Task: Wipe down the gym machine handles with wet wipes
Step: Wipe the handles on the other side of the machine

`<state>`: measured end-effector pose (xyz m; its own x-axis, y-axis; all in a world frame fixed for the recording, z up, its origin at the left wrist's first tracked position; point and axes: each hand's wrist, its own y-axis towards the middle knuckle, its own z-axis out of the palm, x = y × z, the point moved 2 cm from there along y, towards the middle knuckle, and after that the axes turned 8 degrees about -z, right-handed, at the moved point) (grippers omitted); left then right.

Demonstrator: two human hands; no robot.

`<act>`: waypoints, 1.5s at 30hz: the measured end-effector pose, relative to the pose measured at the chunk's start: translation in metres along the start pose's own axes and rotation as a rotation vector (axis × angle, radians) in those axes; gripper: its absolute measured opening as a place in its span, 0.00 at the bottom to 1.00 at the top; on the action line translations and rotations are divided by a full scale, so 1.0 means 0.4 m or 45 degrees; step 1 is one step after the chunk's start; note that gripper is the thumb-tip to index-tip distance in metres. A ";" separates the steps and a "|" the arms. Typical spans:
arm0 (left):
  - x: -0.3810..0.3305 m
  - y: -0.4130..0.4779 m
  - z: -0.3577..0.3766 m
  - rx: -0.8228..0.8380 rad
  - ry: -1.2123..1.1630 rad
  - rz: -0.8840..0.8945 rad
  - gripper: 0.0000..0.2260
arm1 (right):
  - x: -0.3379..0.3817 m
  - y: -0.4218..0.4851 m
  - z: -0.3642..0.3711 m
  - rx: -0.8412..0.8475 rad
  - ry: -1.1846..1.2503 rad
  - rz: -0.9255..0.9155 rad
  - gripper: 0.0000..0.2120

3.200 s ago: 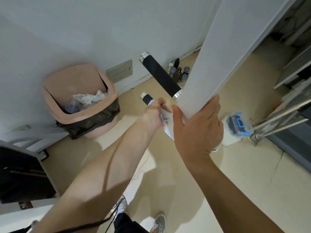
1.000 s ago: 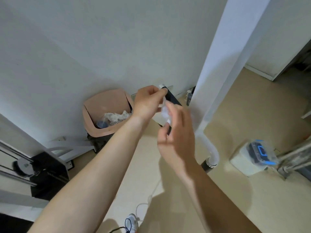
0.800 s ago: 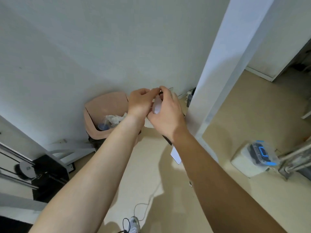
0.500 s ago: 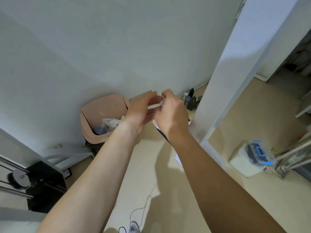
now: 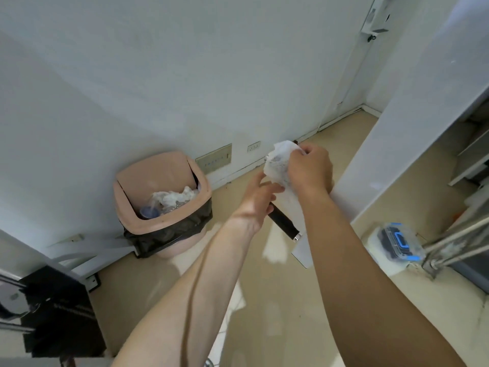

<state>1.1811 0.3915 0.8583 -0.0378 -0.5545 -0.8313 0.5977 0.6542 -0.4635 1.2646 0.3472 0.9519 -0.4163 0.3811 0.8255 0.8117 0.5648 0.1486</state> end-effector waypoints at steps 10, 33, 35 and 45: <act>-0.056 0.065 -0.072 -0.151 0.086 0.223 0.05 | -0.006 -0.012 0.029 0.084 -0.224 0.069 0.16; -0.042 -0.027 0.043 0.514 -0.787 -0.063 0.34 | -0.002 -0.168 0.051 -0.025 -0.399 -0.581 0.17; -0.017 -0.040 0.058 0.383 -0.830 0.084 0.28 | -0.006 -0.210 0.048 -0.022 -0.386 -0.670 0.21; -0.032 -0.006 0.109 0.194 -0.957 -0.154 0.15 | -0.120 -0.359 -0.163 -0.726 0.143 -0.637 0.26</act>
<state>1.2150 0.3747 0.8835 0.4107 -0.8533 -0.3212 0.7295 0.5188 -0.4456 1.1949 0.2001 0.9267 -0.7703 0.0856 0.6319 0.6360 0.1739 0.7518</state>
